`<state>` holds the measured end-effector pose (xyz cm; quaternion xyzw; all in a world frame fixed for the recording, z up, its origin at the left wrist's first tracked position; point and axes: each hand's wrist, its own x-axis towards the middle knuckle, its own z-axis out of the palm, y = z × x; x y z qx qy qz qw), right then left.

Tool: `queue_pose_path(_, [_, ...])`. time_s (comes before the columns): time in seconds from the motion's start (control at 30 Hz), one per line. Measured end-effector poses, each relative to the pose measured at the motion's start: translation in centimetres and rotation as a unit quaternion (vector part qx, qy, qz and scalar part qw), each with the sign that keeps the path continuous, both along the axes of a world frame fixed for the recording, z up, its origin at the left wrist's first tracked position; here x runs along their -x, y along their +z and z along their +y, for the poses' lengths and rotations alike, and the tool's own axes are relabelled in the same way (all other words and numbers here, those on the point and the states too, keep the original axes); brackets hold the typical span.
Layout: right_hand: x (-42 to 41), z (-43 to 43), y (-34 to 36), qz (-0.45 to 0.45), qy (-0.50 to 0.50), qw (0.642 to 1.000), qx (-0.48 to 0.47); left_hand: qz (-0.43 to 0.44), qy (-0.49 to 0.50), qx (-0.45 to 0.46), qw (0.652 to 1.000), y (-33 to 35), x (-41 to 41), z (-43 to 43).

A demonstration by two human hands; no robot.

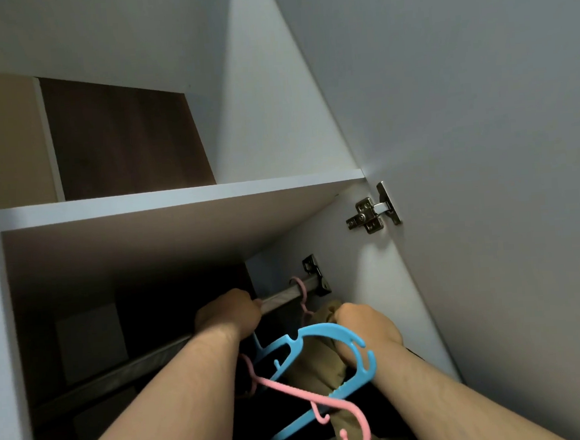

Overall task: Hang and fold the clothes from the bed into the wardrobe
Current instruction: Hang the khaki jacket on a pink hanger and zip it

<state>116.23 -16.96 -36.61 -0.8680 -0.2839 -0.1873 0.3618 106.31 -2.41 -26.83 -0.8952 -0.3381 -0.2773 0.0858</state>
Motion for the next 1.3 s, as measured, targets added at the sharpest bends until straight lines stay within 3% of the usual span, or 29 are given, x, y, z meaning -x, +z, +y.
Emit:
queue_pose_path(0.4, [0.2,-2.1,-2.0,0.023,0.020,0.998,0.047,0.017,0.007,-0.045,0.999,-0.4,0.3,-0.1])
queue_pose_path(0.6, [3.1,-4.1,-2.6,0.034,0.012,0.978,-0.206,0.010,0.010,-0.026,1.000,-0.5,0.2,-0.6])
queue_pose_path(0.8, [5.8,-7.9,-1.1,0.025,0.005,0.966,-0.258,0.036,-0.013,0.008,0.999,0.0,1.1,-1.7])
queue_pose_path(1.0, [10.3,-12.0,0.7,-0.038,0.000,0.982,-0.183,0.050,0.026,0.000,0.998,-0.2,3.3,-2.9])
queue_pose_path(1.1, [11.4,-13.3,1.0,-0.078,-0.026,0.987,-0.142,0.027,0.051,-0.072,0.996,-0.2,4.8,-4.9])
queue_pose_path(1.2, [12.9,-13.9,0.6,-0.074,-0.022,0.990,-0.118,0.003,0.010,-0.119,0.993,-0.9,6.8,-8.3])
queue_pose_path(1.3, [14.6,-14.7,0.1,-0.065,-0.005,0.994,-0.090,0.011,-0.050,-0.078,0.996,-2.4,9.3,-12.3])
